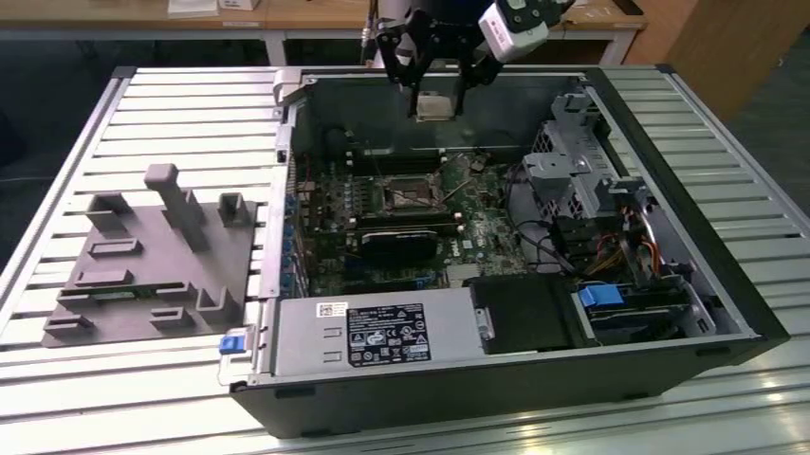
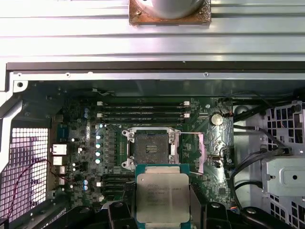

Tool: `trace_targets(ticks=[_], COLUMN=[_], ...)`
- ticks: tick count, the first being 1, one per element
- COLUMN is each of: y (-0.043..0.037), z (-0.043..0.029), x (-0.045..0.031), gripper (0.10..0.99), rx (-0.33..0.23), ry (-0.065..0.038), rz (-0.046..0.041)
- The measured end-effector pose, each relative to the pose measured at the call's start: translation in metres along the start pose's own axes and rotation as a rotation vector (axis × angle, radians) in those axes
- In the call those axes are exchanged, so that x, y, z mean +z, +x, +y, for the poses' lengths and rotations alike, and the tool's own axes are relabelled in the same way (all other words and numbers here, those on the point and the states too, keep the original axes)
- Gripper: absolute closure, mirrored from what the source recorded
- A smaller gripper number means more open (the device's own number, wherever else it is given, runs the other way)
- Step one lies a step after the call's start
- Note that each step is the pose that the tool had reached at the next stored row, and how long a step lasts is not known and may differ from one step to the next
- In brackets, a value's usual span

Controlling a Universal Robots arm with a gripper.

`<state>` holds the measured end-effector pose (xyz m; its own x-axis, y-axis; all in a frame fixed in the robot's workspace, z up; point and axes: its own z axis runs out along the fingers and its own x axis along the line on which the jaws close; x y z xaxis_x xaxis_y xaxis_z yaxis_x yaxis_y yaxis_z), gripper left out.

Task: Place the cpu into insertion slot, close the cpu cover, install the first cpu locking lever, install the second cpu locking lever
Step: 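Place the cpu into insertion slot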

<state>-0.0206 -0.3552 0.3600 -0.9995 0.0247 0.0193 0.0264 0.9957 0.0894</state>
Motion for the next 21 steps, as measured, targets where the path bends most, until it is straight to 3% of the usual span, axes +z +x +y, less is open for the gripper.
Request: trace_targets(ticks=[10, 21], y=[-0.0002, 0.0027], z=[-0.001, -0.0029], x=[0.0113, 0.031], gripper=[0.549, 0.549], rx=[0.0, 0.0], ry=[0.0, 0.0], rz=[0.0001, -0.0002])
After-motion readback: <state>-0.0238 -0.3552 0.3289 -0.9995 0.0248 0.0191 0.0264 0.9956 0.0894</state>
